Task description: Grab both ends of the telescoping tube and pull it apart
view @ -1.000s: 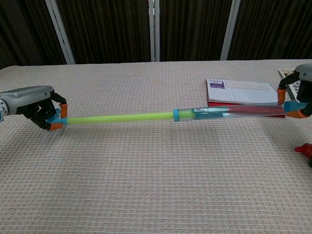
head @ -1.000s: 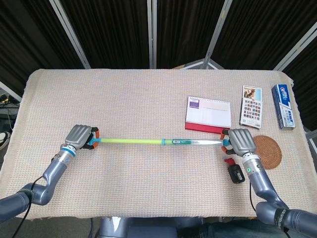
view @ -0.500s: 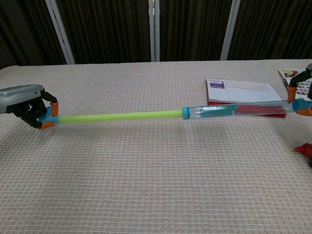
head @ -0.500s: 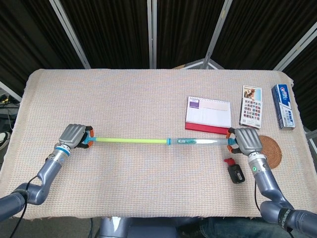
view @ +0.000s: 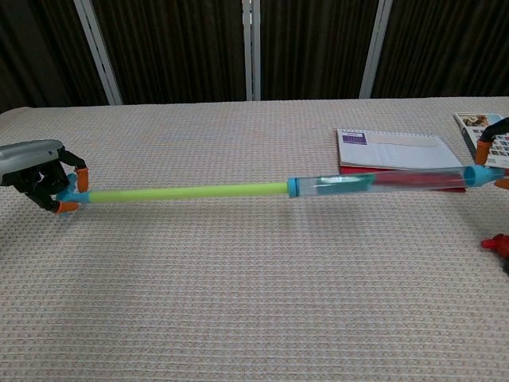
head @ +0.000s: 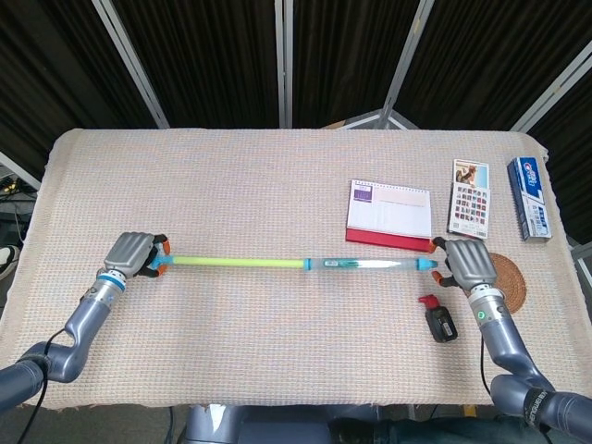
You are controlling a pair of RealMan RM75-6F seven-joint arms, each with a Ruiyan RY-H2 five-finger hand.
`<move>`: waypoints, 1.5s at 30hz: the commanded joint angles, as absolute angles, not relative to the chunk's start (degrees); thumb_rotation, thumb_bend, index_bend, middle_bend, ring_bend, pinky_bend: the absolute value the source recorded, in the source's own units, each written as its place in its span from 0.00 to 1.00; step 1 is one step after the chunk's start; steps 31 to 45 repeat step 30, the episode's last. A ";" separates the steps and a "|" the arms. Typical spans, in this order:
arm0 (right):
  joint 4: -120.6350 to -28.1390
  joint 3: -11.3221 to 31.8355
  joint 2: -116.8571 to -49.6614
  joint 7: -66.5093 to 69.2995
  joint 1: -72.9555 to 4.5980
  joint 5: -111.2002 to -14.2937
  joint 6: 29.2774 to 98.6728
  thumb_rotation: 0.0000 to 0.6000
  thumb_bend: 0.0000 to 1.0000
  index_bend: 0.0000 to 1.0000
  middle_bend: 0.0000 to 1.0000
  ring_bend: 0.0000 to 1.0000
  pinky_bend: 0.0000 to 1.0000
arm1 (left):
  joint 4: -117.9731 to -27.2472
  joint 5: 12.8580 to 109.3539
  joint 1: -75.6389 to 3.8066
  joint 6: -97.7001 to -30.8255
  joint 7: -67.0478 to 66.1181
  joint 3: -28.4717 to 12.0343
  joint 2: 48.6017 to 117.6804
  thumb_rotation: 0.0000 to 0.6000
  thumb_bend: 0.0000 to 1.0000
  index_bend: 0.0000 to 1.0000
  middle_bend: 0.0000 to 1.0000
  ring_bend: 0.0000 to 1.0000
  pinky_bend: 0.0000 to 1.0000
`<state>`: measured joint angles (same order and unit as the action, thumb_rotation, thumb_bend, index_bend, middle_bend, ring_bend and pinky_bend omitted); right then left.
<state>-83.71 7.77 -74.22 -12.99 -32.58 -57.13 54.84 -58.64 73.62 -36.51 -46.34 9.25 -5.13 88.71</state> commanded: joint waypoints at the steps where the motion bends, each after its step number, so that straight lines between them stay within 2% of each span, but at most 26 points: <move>1: -83.65 7.71 -74.02 -11.89 -32.32 -58.16 54.49 1.00 0.00 0.00 1.00 1.00 1.00 | -58.49 74.41 -36.27 -47.02 10.47 -5.05 88.63 1.00 0.00 0.00 0.85 0.81 1.00; 11: -87.01 7.98 -70.89 -7.87 -29.68 -61.29 57.69 1.00 0.00 0.00 1.00 1.00 1.00 | -61.68 76.32 -34.49 -52.49 12.76 -5.88 85.35 1.00 0.00 0.00 0.81 0.79 0.97; 13: -87.87 7.72 -69.53 -6.31 -28.08 -64.00 60.66 1.00 0.00 0.00 0.99 1.00 1.00 | -63.66 77.19 -33.31 -55.74 13.04 -6.14 83.63 1.00 0.00 0.00 0.75 0.73 0.90; 14: -88.24 7.48 -68.75 -5.12 -27.01 -65.96 62.67 1.00 0.00 0.00 0.95 0.98 1.00 | -64.80 77.59 -32.62 -57.40 13.07 -6.20 82.69 1.00 0.00 0.00 0.68 0.66 0.81; 15: -88.48 7.24 -68.22 -4.22 -26.21 -67.32 64.08 1.00 0.00 0.00 0.91 0.95 0.99 | -65.65 77.78 -31.90 -59.16 13.01 -6.44 81.91 1.00 0.00 0.00 0.57 0.55 0.66; 16: -88.76 6.83 -67.44 -2.65 -24.91 -69.64 66.50 1.00 0.00 0.00 0.82 0.87 0.95 | -67.10 78.00 -30.77 -61.44 12.69 -6.55 80.79 1.00 0.00 0.00 0.48 0.47 0.55; 18: -88.56 5.99 -66.44 -0.17 -22.80 -73.76 70.70 1.00 0.00 0.00 0.60 0.67 0.75 | -70.20 77.79 -28.74 -64.54 11.37 -6.52 78.72 1.00 0.00 0.00 0.17 0.19 0.22; 20: -87.92 4.89 -65.66 1.76 -20.66 -77.41 74.70 1.00 0.00 0.00 0.27 0.32 0.40 | -74.26 77.20 -26.65 -66.91 8.83 -6.11 76.20 1.00 0.00 0.00 0.02 0.04 0.06; 21: -87.63 4.16 -65.21 2.76 -19.50 -79.13 76.53 1.00 0.00 0.00 0.18 0.21 0.29 | -77.01 76.70 -25.35 -68.22 6.96 -5.78 74.50 1.00 0.00 0.00 0.00 0.00 0.02; 22: -87.53 3.72 -64.90 3.28 -18.85 -80.04 77.47 1.00 0.00 0.00 0.07 0.09 0.15 | -78.99 76.35 -24.41 -69.24 5.74 -5.57 73.35 1.00 0.00 0.00 0.00 0.00 0.00; 23: -87.57 3.18 -64.47 3.99 -17.87 -81.13 78.82 1.00 0.00 0.00 0.02 0.02 0.06 | -81.80 75.90 -23.14 -70.73 4.14 -5.32 71.88 1.00 0.00 0.00 0.00 0.00 0.00; 25: -87.85 2.53 -63.98 4.78 -16.46 -82.47 80.79 1.00 0.00 0.00 0.00 0.00 0.00 | -86.08 75.73 -21.00 -73.09 1.40 -4.37 69.69 1.00 0.00 0.00 0.00 0.00 0.00; 30: -86.96 1.90 -64.68 3.90 -13.83 -85.01 85.41 1.00 0.00 0.00 0.00 0.00 0.00 | -92.32 76.99 -17.25 -78.16 -3.61 -2.44 67.43 1.00 0.00 0.00 0.00 0.00 0.00; 45: -86.96 1.90 -64.68 3.90 -13.83 -85.01 85.41 1.00 0.00 0.00 0.00 0.00 0.00 | -92.32 76.99 -17.25 -78.16 -3.61 -2.44 67.43 1.00 0.00 0.00 0.00 0.00 0.00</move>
